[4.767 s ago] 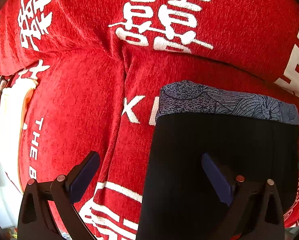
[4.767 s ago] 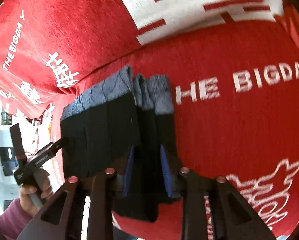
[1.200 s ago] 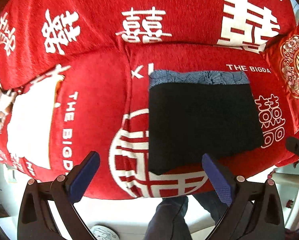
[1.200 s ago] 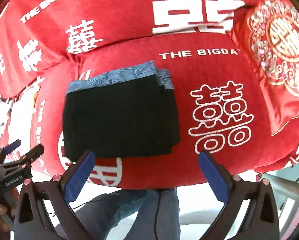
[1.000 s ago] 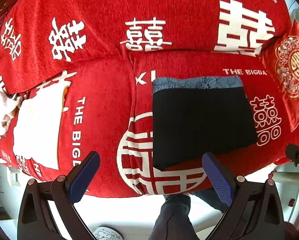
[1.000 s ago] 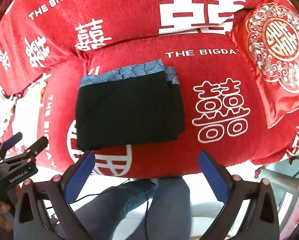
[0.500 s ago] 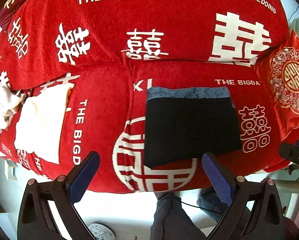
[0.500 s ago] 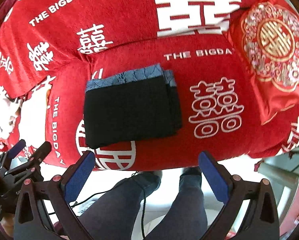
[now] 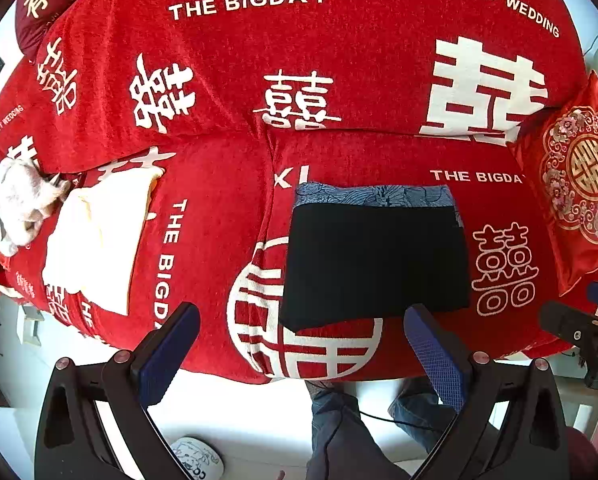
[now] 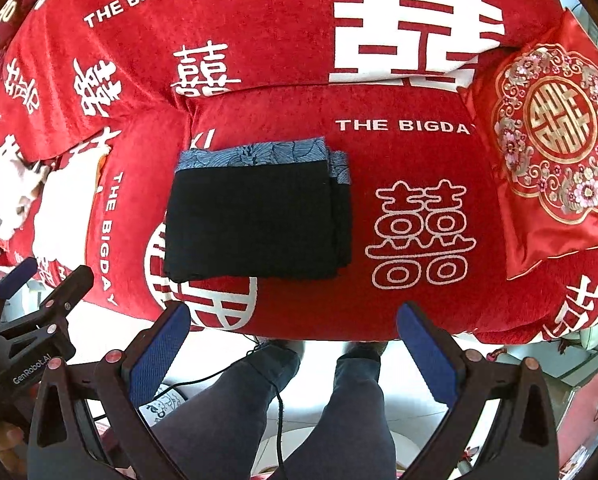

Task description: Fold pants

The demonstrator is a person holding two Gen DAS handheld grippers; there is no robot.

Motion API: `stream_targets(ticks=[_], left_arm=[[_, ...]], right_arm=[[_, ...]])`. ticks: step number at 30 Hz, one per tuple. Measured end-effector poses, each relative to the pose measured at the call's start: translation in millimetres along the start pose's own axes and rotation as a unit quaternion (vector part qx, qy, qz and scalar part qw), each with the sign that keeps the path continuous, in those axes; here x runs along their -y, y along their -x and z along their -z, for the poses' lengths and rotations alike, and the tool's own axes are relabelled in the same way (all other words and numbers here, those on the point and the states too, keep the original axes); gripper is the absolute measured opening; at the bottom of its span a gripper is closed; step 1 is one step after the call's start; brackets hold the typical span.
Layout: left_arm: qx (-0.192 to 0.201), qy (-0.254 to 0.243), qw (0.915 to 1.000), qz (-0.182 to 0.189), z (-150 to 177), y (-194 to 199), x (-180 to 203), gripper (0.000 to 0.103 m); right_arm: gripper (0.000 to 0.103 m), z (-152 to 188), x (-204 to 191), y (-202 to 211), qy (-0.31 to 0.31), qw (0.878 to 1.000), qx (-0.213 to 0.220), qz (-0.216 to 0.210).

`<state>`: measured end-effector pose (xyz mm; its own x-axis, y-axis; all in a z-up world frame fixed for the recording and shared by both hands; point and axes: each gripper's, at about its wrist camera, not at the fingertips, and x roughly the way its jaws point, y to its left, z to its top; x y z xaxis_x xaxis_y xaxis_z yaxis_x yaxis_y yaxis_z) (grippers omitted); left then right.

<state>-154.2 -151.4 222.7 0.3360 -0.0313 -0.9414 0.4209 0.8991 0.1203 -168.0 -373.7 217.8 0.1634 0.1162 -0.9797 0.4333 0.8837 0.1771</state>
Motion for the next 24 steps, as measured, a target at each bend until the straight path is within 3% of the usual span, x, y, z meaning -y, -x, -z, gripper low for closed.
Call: stream_targets(ticks=[24], left_arm=[[-0.003, -0.008, 0.9999, 0.009, 2.2, 4.7, 3.1, 0.102]], right_arm=[[0.103, 1.1, -5.5, 1.4, 0.013, 1.0, -0.002, 0.0]])
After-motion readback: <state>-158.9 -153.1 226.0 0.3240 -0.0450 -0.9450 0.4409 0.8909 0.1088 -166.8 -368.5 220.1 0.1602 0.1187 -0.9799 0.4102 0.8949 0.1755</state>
